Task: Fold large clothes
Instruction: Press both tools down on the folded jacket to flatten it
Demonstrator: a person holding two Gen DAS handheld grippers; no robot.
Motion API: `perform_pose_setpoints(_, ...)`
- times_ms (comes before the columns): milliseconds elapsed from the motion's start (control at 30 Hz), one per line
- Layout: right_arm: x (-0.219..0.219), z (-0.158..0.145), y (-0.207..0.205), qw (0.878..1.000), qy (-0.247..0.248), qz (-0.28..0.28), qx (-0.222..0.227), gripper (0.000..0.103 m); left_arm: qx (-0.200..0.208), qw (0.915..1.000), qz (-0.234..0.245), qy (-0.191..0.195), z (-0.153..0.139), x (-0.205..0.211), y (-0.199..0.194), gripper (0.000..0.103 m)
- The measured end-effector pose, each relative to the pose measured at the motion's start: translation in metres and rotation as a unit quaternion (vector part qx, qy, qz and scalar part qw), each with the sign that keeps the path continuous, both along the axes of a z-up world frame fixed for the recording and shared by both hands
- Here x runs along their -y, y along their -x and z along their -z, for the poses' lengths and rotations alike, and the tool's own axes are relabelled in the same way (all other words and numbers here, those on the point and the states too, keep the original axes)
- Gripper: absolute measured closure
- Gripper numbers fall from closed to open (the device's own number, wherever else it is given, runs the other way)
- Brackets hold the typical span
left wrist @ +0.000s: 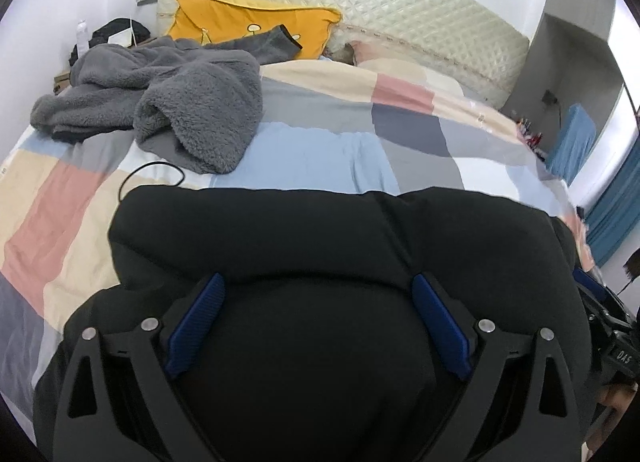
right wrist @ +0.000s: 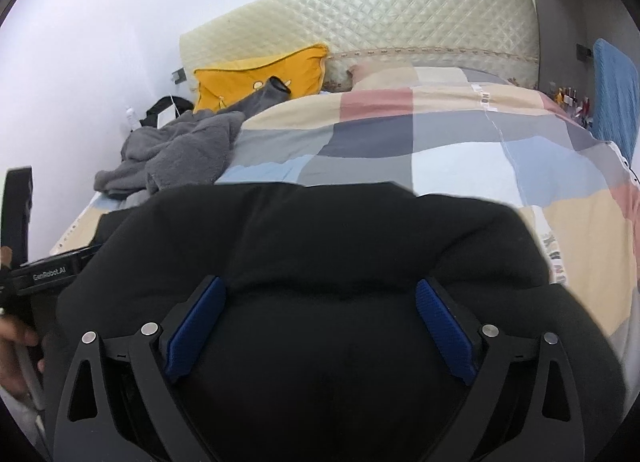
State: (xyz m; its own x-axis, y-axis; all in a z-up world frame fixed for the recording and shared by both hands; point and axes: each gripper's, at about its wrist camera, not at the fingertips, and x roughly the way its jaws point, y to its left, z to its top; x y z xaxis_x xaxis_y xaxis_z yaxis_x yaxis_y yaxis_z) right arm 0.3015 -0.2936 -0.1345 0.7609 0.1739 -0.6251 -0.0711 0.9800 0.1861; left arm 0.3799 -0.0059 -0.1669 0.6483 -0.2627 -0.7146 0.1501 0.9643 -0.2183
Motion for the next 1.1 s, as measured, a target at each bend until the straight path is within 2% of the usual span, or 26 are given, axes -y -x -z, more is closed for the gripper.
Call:
perform_pose_setpoints(100, 0.009, -0.012, 0.006, 1.0, 0.016, 0.013, 0.018, 0.007, 0.008, 0.9999, -0.004, -0.008, -0.008, -0.009, 0.004, 0.008)
perform_pose_setpoints(200, 0.028, -0.02, 0.011, 0.999, 0.017, 0.039, 0.026, 0.007, 0.029, 0.9989, -0.015, -0.035, -0.016, -0.019, 0.008, 0.008)
perform_pose_setpoints(333, 0.046, -0.013, 0.011, 0.996, 0.052, 0.073, 0.018, 0.007, 0.048, 0.9914, -0.039, -0.116, -0.016, -0.026, 0.009, 0.008)
perform_pose_setpoints(367, 0.05, -0.007, 0.009, 0.996, 0.05, 0.077, 0.008, 0.007, 0.041, 0.9912, -0.041, -0.119, -0.012, -0.029, 0.007, 0.008)
perform_pose_setpoints(467, 0.053, 0.013, 0.002, 0.997, 0.039, 0.072, -0.015, 0.007, 0.011, 0.9944, -0.047, -0.093, 0.004, -0.042, -0.002, 0.007)
perform_pose_setpoints(567, 0.052, 0.022, 0.001, 0.997, 0.04, 0.069, -0.008, 0.006, -0.004, 0.9966, -0.049, -0.066, 0.018, -0.051, -0.007, 0.007)
perform_pose_setpoints(700, 0.056, 0.03, 0.004, 0.997, 0.03, 0.072, -0.008, 0.004, 0.0, 0.9967, -0.046, -0.066, 0.018, -0.047, -0.005, 0.006)
perform_pose_setpoints(800, 0.061, 0.029, 0.009, 0.997, 0.017, 0.08, -0.011, 0.004, 0.012, 0.9948, -0.05, -0.088, 0.012, -0.041, -0.001, 0.006)
perform_pose_setpoints(867, 0.06, 0.02, 0.013, 0.995, 0.024, 0.097, -0.005, 0.004, 0.027, 0.9932, -0.048, -0.103, 0.004, -0.036, 0.005, 0.006)
perform_pose_setpoints(933, 0.056, 0.002, 0.022, 0.995, 0.01, 0.1, 0.027, 0.004, 0.047, 0.9925, -0.046, -0.103, -0.011, -0.029, 0.012, 0.006)
perform_pose_setpoints(1033, 0.045, -0.029, 0.032, 0.993, -0.04, 0.087, 0.066, 0.003, 0.073, 0.9952, -0.029, -0.06, -0.04, -0.013, 0.025, 0.006)
perform_pose_setpoints(1100, 0.028, -0.042, 0.032, 0.994, -0.037, 0.073, 0.069, 0.003, 0.09, 0.9951, -0.014, -0.04, -0.053, 0.003, 0.035, 0.006)
